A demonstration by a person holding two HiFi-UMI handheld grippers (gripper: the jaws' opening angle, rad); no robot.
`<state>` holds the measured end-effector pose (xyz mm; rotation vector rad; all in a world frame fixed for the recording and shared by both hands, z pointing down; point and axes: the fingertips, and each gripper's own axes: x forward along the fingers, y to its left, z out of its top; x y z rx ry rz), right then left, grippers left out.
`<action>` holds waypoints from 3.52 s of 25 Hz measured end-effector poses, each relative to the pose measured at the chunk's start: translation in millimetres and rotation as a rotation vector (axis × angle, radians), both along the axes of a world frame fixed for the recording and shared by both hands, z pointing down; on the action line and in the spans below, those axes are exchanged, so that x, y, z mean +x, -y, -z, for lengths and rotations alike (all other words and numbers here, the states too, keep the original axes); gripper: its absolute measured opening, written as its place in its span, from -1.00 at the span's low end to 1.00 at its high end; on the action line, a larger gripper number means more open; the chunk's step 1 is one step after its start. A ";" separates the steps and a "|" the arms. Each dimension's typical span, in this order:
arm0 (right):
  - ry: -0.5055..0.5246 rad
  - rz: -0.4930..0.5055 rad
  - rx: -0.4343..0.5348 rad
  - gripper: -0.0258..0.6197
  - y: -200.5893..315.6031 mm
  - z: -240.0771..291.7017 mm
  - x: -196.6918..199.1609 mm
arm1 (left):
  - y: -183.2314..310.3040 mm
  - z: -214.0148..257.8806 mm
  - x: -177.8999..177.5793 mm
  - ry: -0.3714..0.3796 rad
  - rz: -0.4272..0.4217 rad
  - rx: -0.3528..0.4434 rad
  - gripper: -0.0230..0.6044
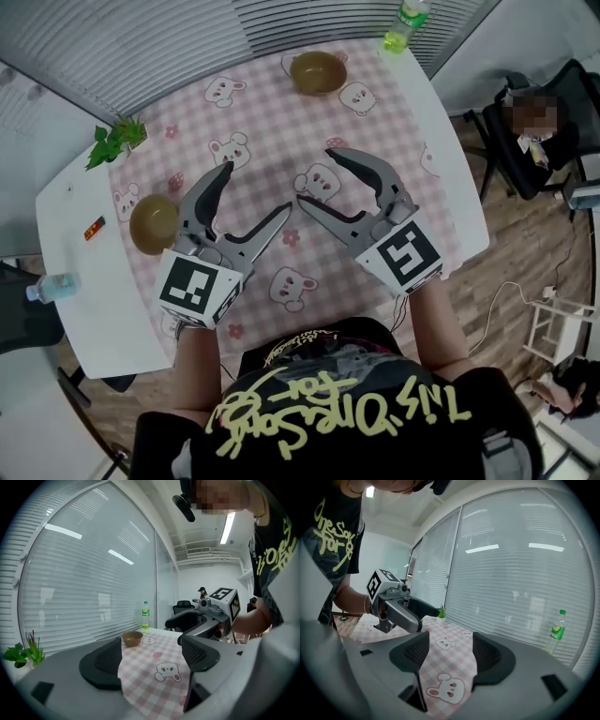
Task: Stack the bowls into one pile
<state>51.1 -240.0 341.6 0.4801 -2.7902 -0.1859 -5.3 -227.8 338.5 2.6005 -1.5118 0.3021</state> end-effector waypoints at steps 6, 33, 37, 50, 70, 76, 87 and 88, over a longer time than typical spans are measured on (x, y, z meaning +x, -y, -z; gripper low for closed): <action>0.004 0.010 0.017 -0.07 41.0 -0.7 28.5 | 38.2 -6.8 26.3 0.011 0.011 -0.003 0.35; -0.074 0.070 -0.062 -0.07 182.9 -76.1 47.4 | 171.2 -75.7 41.6 0.047 0.092 -0.090 0.35; -0.119 0.099 -0.032 -0.07 191.7 -84.7 40.5 | 185.5 -89.5 41.2 0.104 0.071 -0.122 0.35; -0.175 0.108 -0.103 -0.05 231.8 -119.6 30.0 | 224.1 -118.0 35.5 0.176 0.034 -0.184 0.35; -0.222 0.098 -0.131 -0.05 256.5 -132.6 10.5 | 254.3 -128.6 23.9 0.145 0.064 -0.240 0.33; -0.207 0.094 -0.136 -0.05 251.7 -123.1 12.5 | 249.1 -118.3 26.1 0.155 0.058 -0.220 0.32; -0.196 0.072 -0.050 -0.05 194.9 -77.9 -1.0 | 192.6 -76.7 12.5 0.129 0.048 -0.147 0.31; -0.195 0.069 -0.044 -0.05 187.4 -73.1 -3.0 | 185.1 -72.1 10.5 0.129 0.046 -0.140 0.31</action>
